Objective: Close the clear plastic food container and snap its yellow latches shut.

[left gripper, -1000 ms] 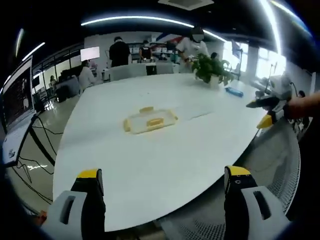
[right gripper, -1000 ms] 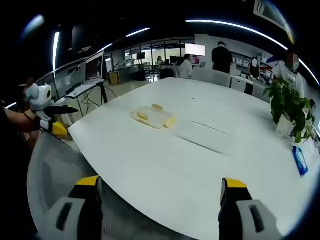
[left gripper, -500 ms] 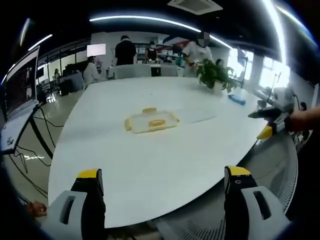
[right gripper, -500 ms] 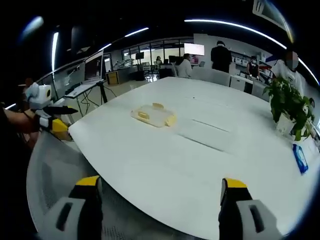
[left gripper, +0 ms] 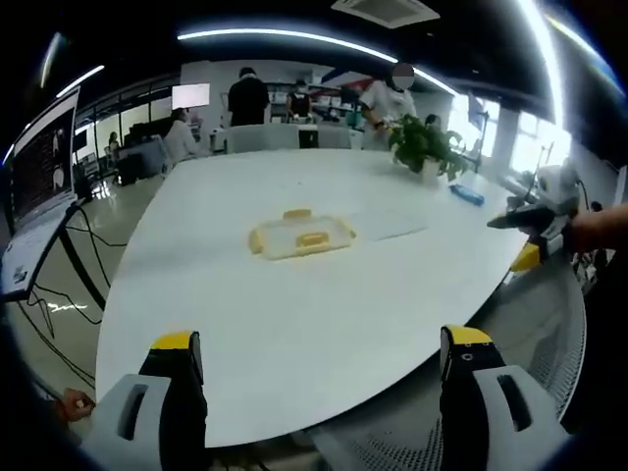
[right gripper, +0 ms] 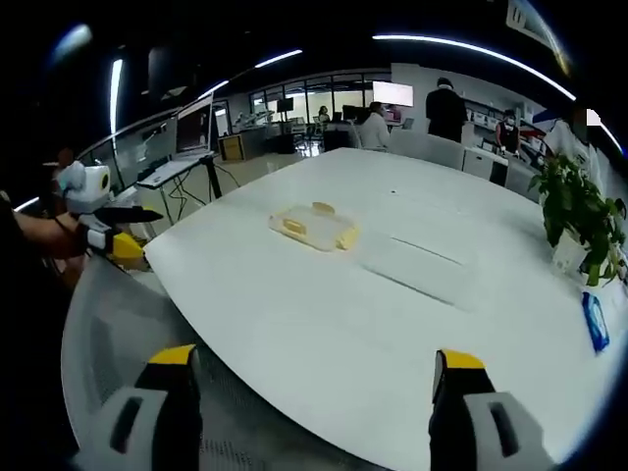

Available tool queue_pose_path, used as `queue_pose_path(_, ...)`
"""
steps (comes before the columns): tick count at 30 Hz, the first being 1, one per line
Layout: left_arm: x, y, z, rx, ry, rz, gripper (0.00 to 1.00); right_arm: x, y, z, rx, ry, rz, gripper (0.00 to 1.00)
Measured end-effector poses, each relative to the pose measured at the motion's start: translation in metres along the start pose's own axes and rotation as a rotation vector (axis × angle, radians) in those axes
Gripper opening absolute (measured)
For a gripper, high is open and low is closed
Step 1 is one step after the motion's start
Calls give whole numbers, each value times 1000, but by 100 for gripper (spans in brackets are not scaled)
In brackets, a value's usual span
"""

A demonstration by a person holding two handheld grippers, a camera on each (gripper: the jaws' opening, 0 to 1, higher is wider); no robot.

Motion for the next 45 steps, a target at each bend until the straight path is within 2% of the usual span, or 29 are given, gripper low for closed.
queue_pose_path(7,-1,3,1,2,4,-5,99,-4,-1,-5,-6,-7,-3,99)
queue_pose_path(11,-1,6,-2,-3,-6,-20,99,-5,-2,-9,-49,10,-20,100)
queue_pose_path(18,-4,9,-2,12,-6,-20,99,-8,-9,-16,-25,-7,13,98)
queue_pose_path(21,-5,12,-5,-1,-17,-39,99,-12,-7,-15,-62,-3,-15,99)
queue_pose_path(31,-11,23,-6,25,4,-61,99,-20,-10,-14,-60,17,-5,100)
queue_pose_path(34,-11,25,-8,47,-5,-55,99,-23,-11,-17,-68,15,-2,100)
queue_pose_path(40,-12,29,-5,26,11,-40,99,-27,-5,-28,-70,-15,-11,100)
queue_pose_path(44,-13,27,-2,14,26,-15,99,-31,0,-25,-78,3,-21,100)
queue_pose_path(45,-14,27,0,21,44,-3,99,-32,2,-24,-89,11,-17,100)
Point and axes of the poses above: the point that each gripper's makers call its tool centre point, and the gripper's own axes: x roughly backward along the fingers, y roughly to its left, z roughly out of its underside, the point moved 2 cm from there along x, roughly backward along the fingers, and after that the axes turned 15 degrees about x, right-handed, at the moved point
